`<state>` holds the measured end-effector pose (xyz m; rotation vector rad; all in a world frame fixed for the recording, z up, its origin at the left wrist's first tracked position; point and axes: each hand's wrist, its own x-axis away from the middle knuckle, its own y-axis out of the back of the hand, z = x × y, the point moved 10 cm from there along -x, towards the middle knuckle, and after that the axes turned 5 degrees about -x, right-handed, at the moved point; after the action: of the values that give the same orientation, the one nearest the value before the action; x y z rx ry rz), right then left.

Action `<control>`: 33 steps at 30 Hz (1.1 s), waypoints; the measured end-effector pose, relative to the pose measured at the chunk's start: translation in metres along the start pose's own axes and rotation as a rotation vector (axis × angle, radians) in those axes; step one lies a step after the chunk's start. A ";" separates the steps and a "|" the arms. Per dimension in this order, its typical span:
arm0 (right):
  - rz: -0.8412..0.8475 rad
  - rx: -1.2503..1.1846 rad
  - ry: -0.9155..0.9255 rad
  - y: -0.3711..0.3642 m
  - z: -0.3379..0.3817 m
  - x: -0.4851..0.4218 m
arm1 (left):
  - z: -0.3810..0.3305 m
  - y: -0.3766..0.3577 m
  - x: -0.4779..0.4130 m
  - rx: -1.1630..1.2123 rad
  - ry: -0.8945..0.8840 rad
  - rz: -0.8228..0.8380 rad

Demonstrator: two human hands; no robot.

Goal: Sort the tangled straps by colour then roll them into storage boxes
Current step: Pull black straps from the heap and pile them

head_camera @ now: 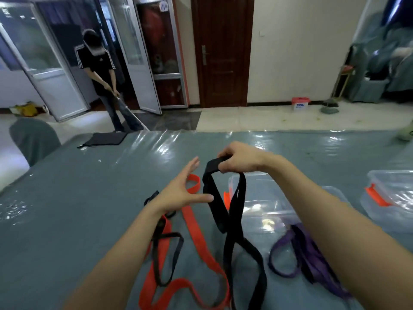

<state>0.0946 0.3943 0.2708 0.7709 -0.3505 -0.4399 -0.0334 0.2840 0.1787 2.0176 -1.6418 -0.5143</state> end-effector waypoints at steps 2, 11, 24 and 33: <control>-0.014 0.014 0.036 0.022 0.025 -0.005 | -0.051 0.013 -0.022 -0.004 -0.115 0.035; 0.081 -0.077 -0.178 -0.115 -0.071 -0.018 | -0.091 0.153 0.022 0.331 -0.279 -0.333; -0.047 -0.288 0.307 0.004 0.121 -0.060 | 0.124 0.179 0.099 -0.261 0.270 -0.264; -0.244 -0.355 0.328 0.044 0.170 -0.063 | 0.085 0.098 0.051 0.080 0.186 0.030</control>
<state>-0.0254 0.3538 0.4070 0.5262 0.1301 -0.5757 -0.1491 0.2073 0.1670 2.0278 -1.5992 -0.2458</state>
